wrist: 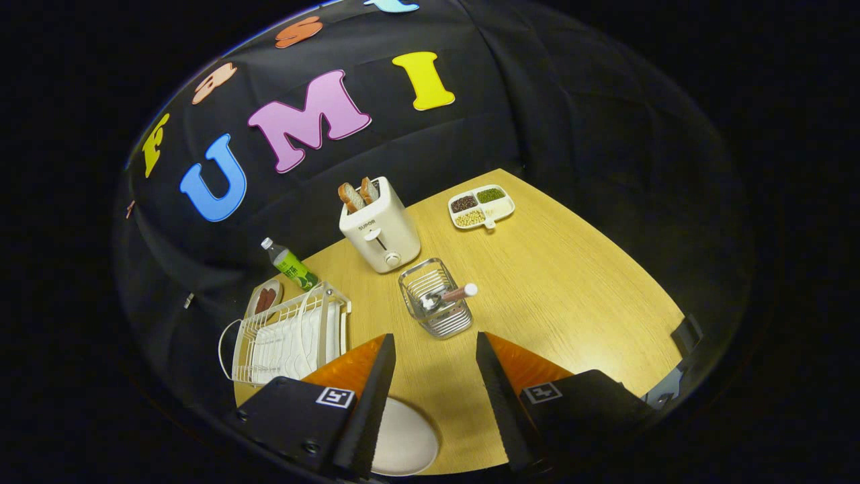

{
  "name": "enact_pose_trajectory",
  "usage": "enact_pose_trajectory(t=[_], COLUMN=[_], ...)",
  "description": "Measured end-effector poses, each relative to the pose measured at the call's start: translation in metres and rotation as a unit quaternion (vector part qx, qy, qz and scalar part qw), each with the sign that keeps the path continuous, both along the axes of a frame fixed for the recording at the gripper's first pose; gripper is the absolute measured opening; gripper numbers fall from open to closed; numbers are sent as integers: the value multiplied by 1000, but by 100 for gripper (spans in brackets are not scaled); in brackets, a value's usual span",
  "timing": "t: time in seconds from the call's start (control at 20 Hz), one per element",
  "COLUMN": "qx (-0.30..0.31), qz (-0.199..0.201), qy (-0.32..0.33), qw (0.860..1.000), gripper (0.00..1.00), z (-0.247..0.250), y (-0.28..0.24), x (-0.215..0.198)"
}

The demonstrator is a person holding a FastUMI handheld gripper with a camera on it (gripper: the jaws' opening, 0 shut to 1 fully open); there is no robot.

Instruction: Take the plate from the dish rack, then take the spoon from the basket and place it into the plate.

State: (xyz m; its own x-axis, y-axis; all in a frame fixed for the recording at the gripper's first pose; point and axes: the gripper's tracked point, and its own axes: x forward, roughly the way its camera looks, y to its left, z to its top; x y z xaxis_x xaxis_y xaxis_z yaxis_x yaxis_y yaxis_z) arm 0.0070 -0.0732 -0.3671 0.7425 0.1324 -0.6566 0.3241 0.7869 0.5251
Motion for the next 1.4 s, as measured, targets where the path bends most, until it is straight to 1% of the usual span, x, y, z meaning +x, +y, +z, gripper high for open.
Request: enact_pose_trajectory(t=[0.1, 0.3, 0.4, 0.55, 0.75, 0.8, 0.9, 1.15, 1.4], qx=[10, 61, 84, 112, 128, 136, 125, 117, 120], qz=[-2, -18, -23, -30, -37, -43, -47, -61, -79], qy=[2, 24, 42, 60, 67, 50, 39, 19, -15], qw=[1000, 998, 995, 991, 989, 989, 990, 991, 990], gripper=[75, 75, 70, 69, 21, 19, 14, 14, 14], z=[-6, -33, -49, -64, -73, -60, -60, -39, 4], y=[-10, -23, -26, -22, -18, -20, -22, -30, -37], x=[17, 47, 56, 63, 66, 66, 68, 56, 34])
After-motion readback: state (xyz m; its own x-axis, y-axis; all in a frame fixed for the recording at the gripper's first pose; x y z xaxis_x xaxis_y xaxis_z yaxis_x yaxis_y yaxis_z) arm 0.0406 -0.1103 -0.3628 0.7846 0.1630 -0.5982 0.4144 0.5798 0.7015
